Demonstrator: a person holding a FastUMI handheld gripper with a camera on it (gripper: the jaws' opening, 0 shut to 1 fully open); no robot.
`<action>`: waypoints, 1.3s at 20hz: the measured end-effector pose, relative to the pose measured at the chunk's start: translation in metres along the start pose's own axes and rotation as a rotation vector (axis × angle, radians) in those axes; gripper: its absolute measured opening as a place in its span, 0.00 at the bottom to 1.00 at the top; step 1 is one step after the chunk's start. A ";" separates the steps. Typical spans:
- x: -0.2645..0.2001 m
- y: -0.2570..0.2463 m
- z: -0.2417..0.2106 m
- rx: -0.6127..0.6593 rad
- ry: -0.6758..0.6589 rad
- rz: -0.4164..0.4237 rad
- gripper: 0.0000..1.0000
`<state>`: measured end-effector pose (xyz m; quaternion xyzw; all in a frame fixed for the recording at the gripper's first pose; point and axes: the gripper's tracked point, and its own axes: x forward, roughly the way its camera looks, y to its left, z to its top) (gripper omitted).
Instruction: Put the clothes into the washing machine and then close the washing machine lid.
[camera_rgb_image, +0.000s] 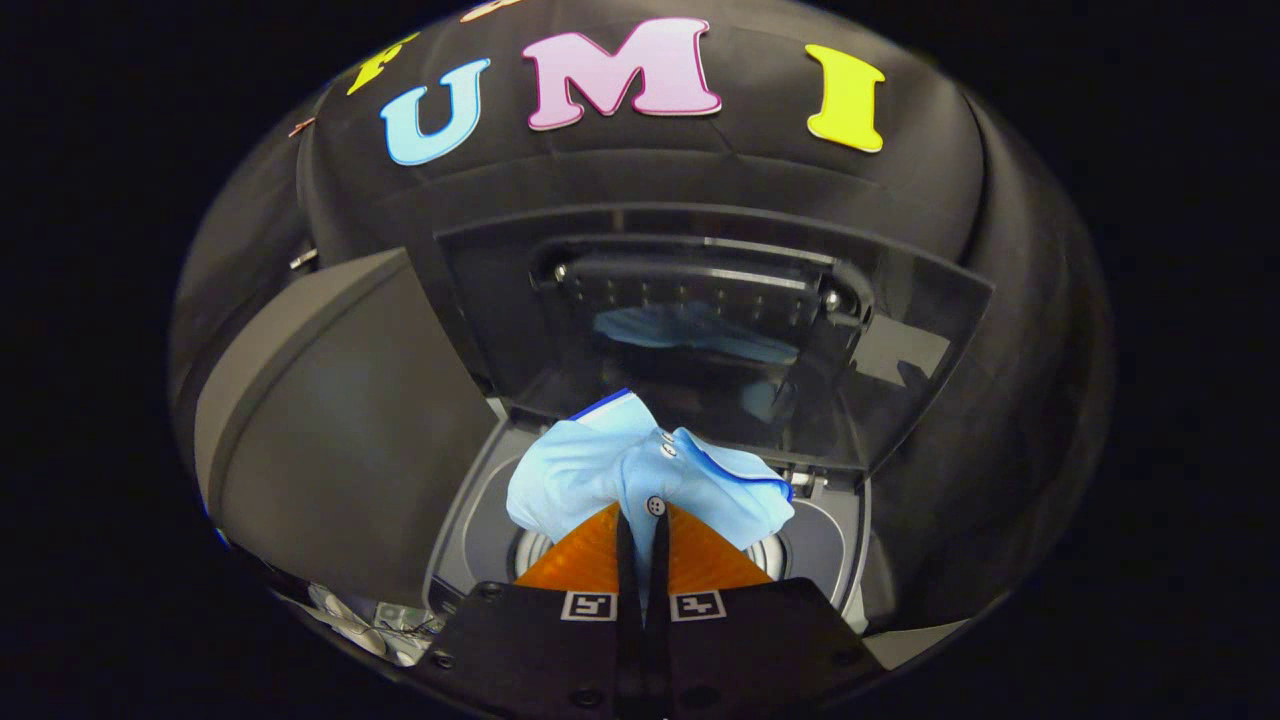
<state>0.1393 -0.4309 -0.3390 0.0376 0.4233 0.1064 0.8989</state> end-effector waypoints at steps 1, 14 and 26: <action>0.007 0.000 -0.008 -0.001 0.014 -0.001 0.05; 0.073 -0.011 -0.099 -0.023 0.202 -0.070 0.05; 0.092 -0.009 -0.130 -0.005 0.259 -0.082 0.06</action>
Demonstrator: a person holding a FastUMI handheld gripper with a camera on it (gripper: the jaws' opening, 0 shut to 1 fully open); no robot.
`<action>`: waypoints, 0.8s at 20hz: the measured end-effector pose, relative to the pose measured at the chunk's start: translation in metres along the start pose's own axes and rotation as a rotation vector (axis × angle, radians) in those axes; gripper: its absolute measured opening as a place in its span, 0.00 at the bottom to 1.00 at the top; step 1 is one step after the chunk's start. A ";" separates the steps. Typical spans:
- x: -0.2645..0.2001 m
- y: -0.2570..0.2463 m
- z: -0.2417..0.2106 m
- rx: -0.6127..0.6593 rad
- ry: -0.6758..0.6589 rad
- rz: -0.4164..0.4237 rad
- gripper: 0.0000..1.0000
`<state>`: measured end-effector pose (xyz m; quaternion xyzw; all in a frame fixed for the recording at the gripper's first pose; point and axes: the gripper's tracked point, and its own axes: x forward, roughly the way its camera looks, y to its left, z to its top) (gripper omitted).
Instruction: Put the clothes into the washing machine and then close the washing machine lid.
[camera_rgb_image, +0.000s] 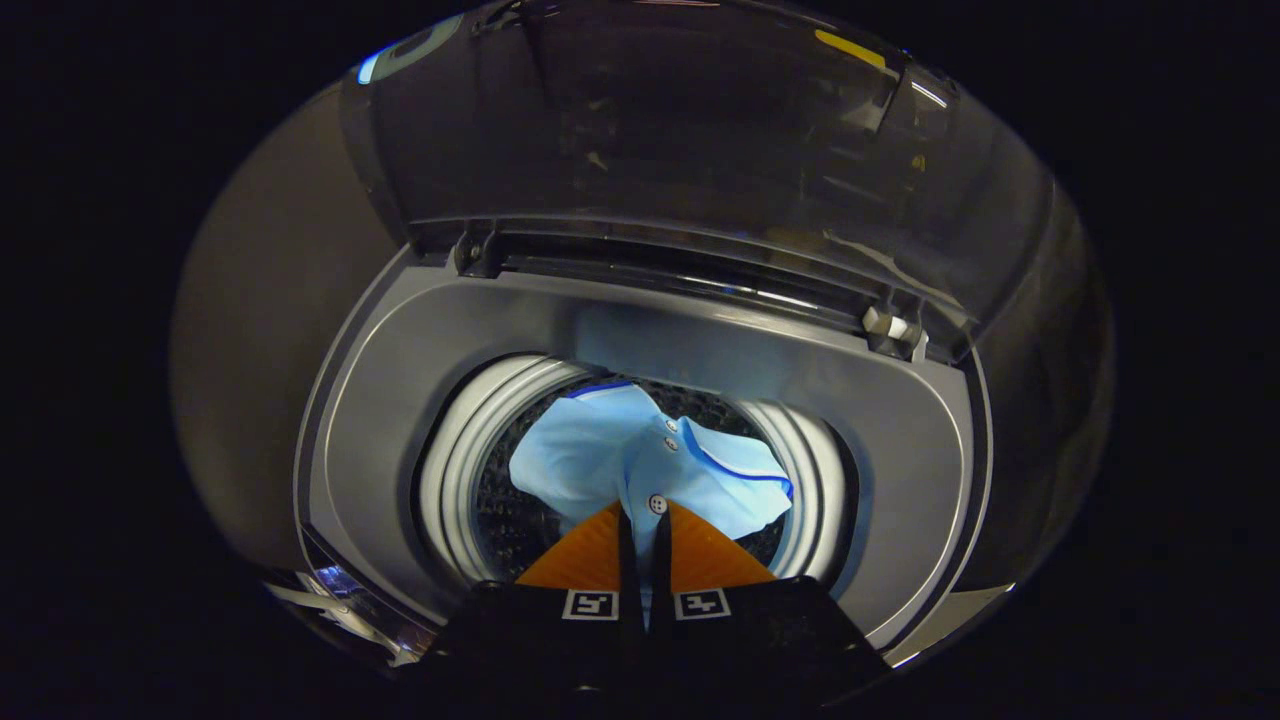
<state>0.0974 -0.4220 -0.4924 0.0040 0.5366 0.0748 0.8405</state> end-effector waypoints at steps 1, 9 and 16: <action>0.001 0.001 -0.002 -0.005 0.004 0.007 0.06; 0.000 0.005 0.004 0.005 -0.022 0.028 0.79; -0.016 -0.011 0.018 0.004 -0.086 -0.061 1.00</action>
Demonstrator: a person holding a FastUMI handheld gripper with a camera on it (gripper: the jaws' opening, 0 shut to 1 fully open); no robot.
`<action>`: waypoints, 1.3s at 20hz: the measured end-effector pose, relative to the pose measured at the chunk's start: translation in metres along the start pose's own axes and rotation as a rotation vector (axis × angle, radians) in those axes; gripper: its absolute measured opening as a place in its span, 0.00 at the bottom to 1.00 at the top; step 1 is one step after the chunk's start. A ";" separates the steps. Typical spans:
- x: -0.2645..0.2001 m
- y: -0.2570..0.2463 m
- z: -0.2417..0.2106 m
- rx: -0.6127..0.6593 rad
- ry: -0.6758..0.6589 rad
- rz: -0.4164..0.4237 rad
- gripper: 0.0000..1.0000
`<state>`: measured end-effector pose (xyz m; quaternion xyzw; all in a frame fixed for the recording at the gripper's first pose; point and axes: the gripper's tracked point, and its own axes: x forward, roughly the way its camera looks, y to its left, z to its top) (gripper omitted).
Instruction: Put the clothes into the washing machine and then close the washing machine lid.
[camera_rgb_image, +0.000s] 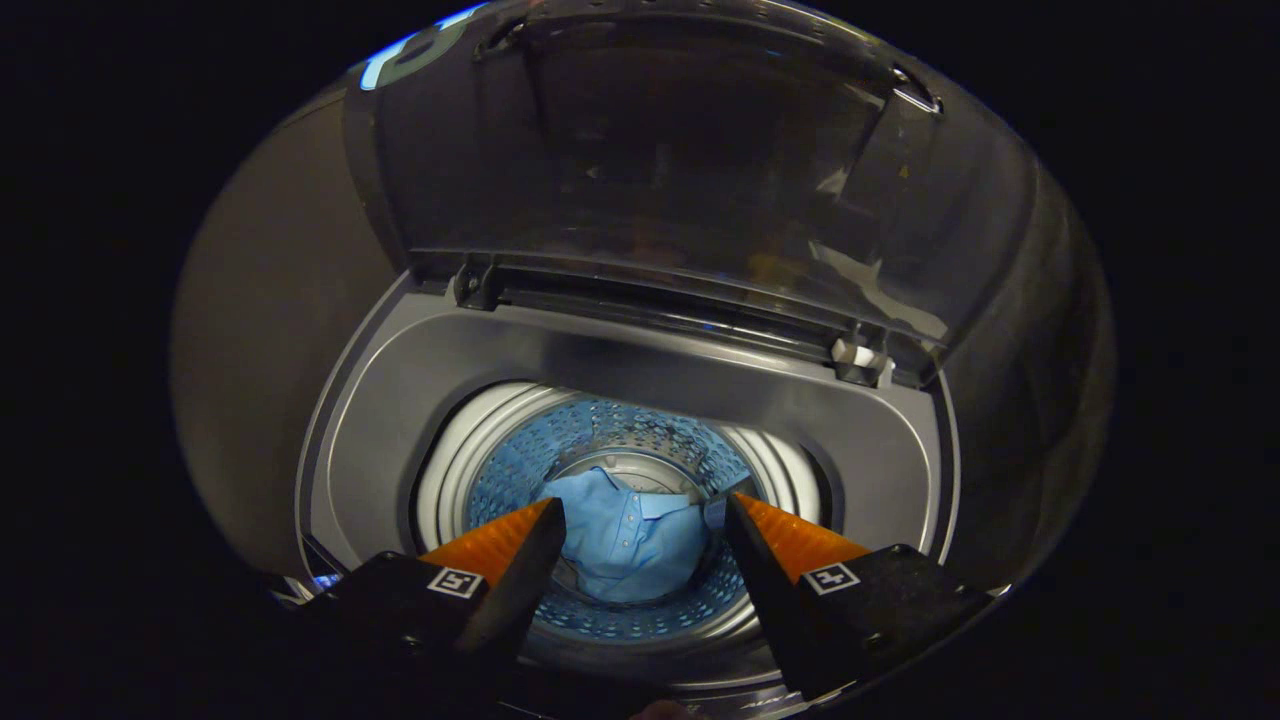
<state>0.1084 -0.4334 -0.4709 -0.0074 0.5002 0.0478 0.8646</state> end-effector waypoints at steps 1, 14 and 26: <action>-0.003 -0.002 0.001 0.012 -0.005 -0.009 1.00; -0.117 -0.041 0.105 0.152 -0.324 -0.087 0.99; -0.177 -0.033 0.309 0.136 -0.689 -0.026 0.99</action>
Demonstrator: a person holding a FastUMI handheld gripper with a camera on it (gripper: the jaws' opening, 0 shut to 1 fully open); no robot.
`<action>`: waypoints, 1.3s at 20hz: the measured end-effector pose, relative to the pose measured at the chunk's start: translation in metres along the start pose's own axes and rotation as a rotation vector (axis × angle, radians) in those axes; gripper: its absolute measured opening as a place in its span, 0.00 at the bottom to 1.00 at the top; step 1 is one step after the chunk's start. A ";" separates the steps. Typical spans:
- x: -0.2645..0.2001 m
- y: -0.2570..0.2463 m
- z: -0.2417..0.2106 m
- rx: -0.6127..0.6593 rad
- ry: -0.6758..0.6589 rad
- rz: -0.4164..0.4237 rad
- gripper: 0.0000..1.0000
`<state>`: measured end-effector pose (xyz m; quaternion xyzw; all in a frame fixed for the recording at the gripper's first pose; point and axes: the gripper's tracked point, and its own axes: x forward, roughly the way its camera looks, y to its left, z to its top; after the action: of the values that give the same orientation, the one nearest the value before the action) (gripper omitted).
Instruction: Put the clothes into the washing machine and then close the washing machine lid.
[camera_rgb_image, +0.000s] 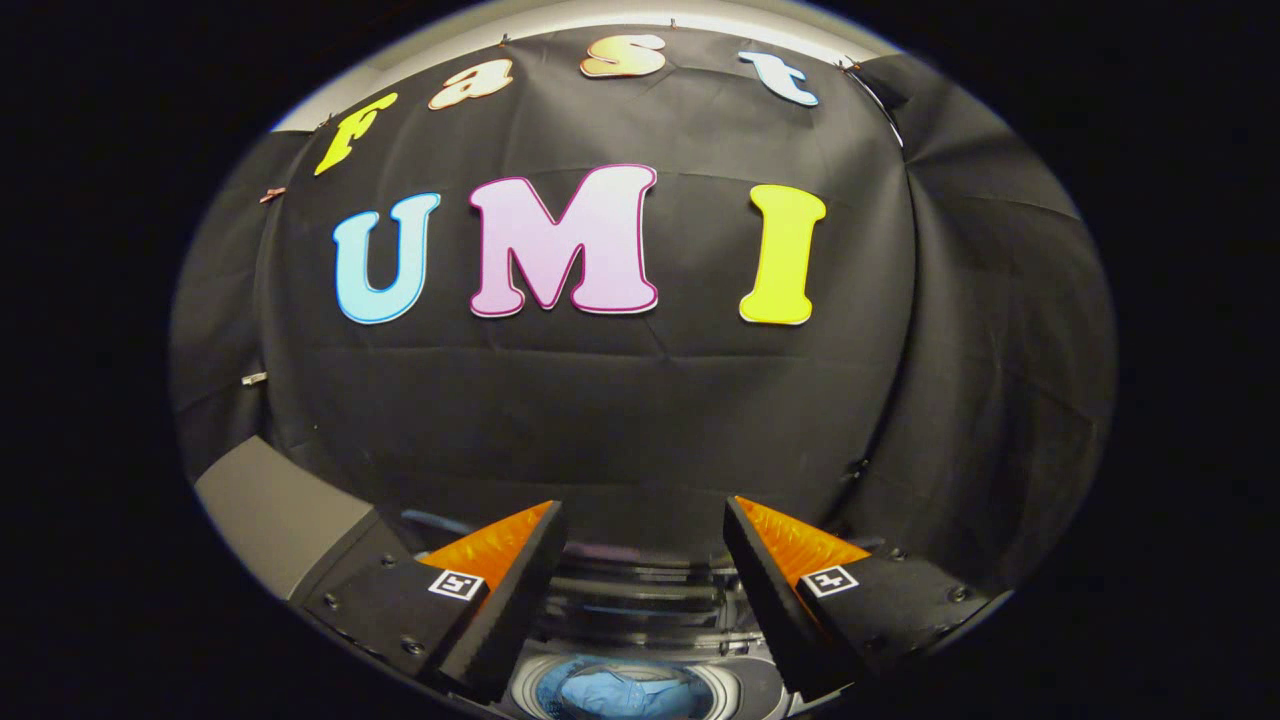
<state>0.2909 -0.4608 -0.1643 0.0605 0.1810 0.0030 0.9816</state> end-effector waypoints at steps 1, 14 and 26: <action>0.012 0.001 0.001 0.011 0.009 0.004 0.99; 0.071 -0.009 -0.074 0.019 0.154 -0.034 1.00; 0.066 -0.012 -0.068 0.014 0.145 -0.082 1.00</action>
<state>0.3282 -0.4625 -0.2524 0.0596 0.2539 -0.0340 0.9648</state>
